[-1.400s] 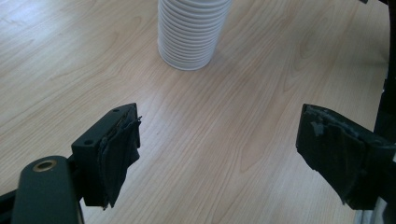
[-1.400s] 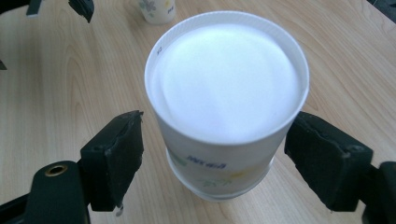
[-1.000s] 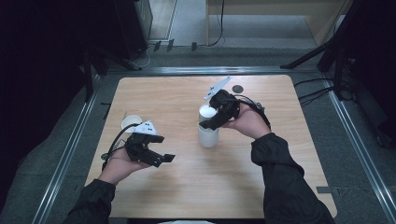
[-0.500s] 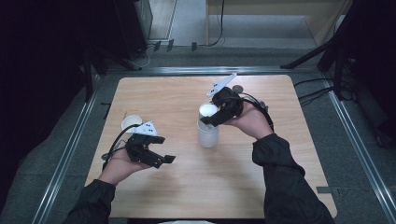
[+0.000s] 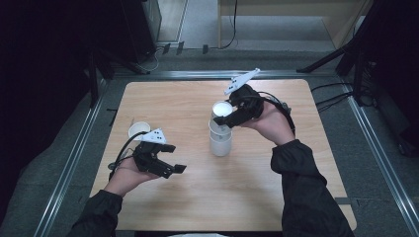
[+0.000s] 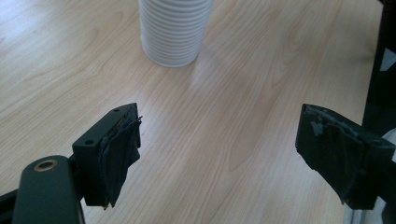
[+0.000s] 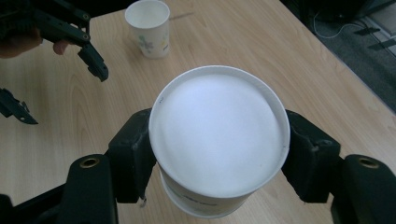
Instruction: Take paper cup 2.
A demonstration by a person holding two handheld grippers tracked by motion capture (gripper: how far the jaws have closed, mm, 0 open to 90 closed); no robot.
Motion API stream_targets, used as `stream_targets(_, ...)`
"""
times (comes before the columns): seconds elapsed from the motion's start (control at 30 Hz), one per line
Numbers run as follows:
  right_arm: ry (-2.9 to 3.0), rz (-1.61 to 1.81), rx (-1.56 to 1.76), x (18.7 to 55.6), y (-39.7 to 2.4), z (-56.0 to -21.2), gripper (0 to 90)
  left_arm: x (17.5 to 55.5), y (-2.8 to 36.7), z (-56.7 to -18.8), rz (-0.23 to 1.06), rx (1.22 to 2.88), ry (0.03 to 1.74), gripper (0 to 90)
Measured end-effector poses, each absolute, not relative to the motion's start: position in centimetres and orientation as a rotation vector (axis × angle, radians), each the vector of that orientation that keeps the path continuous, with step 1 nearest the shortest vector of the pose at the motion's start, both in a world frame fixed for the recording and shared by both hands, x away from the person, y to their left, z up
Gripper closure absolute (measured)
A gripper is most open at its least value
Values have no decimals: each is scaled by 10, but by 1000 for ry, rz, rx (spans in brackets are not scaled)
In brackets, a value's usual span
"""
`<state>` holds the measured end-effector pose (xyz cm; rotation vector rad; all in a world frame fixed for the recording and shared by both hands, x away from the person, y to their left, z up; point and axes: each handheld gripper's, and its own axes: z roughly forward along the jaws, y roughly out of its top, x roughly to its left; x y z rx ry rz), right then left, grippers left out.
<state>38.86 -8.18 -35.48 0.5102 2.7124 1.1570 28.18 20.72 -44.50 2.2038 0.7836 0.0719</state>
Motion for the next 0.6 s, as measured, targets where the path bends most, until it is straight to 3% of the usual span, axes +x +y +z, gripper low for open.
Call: stream_targets(0.6,2651,1237,502,362,-103,-321,341,286,198,-443,43,2207,724,141)
